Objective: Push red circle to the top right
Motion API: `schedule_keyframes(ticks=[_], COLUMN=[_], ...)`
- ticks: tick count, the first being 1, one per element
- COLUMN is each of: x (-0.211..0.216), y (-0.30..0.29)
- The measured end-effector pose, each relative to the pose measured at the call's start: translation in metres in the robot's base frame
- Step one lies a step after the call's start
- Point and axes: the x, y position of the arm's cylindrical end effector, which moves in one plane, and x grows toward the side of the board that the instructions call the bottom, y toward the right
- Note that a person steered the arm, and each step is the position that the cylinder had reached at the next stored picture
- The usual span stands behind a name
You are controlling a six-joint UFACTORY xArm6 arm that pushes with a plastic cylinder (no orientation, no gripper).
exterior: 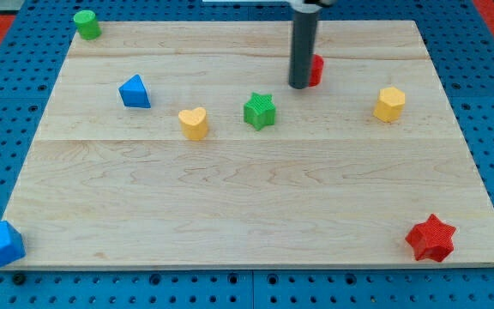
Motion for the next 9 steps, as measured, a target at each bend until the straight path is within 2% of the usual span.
schedule_keyframes(ticks=[1, 2, 3, 4, 5, 6, 8, 9], x=[0.009, -0.001, 0.005, 0.026, 0.014, -0.016, -0.011, -0.021], y=[0.053, 0.04, -0.016, -0.035, 0.006, 0.014, -0.035, -0.03])
